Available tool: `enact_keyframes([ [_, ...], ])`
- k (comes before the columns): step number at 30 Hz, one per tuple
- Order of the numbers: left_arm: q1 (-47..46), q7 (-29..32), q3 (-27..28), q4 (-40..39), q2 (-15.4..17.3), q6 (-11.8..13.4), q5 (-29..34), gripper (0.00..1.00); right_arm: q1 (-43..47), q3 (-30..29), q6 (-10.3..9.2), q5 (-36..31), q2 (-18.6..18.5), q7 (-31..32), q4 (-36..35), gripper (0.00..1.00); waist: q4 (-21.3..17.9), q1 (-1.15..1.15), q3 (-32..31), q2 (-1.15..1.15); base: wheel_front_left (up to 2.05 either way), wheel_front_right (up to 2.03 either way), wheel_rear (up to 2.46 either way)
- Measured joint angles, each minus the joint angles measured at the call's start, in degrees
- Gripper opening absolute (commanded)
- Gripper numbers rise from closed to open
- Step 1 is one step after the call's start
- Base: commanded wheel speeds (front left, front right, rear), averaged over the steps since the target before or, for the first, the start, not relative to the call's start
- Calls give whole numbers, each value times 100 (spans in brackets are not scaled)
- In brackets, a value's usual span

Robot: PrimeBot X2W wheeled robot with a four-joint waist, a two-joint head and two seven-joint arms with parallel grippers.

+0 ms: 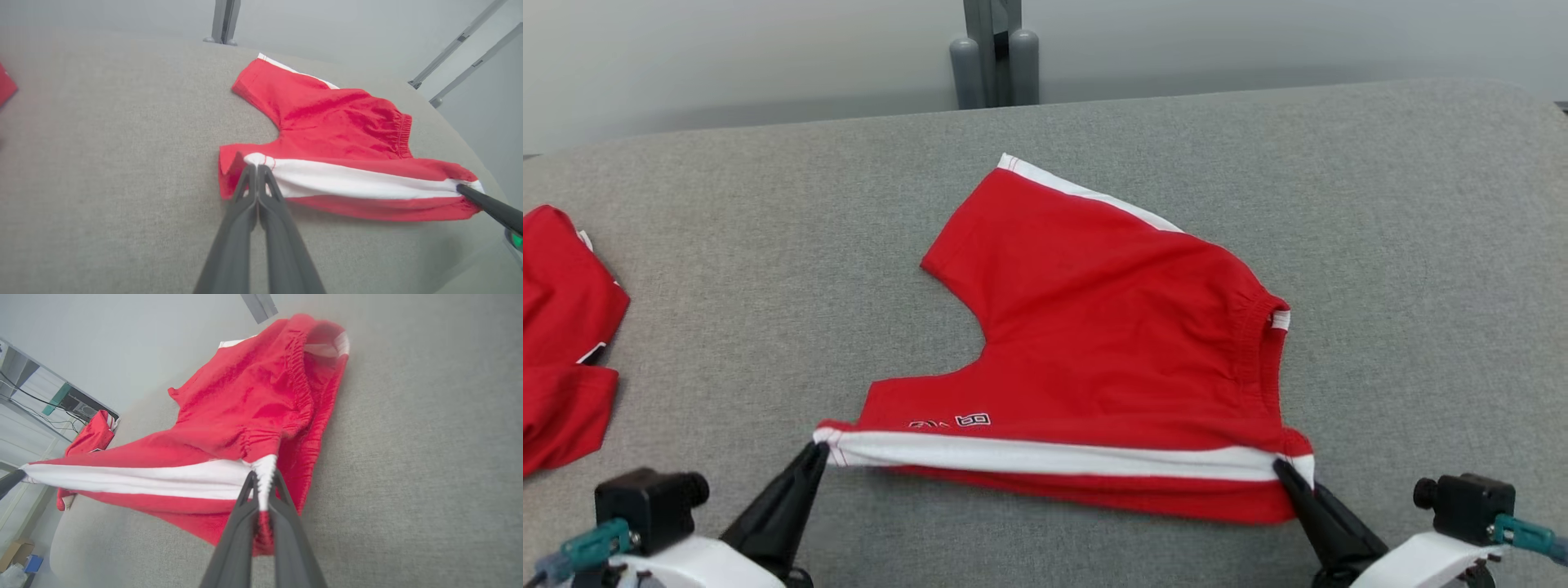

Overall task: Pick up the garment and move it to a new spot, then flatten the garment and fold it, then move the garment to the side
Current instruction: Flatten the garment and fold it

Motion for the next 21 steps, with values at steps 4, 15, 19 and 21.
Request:
enact_keyframes([
  [4,-727,208,-37,21,209,-193,224,0,-354,-244,0,-205,350,-94,56,0,-103,0,132,0,0,0,0],
  [15,-3461,999,-245,1479,-41,-1028,-15,0,-1803,-76,0,-105,531,-820,766,0,-373,0,816,0,0,0,0],
  [19,-4411,1290,-377,2471,-205,-1374,-110,0,-2405,191,0,75,533,-1218,1226,0,-540,0,1084,0,0,0,0],
  [21,-4849,1412,-438,2929,-275,-1533,-113,0,-2683,380,0,166,538,-1378,1470,0,-648,0,1201,0,0,0,0],
])
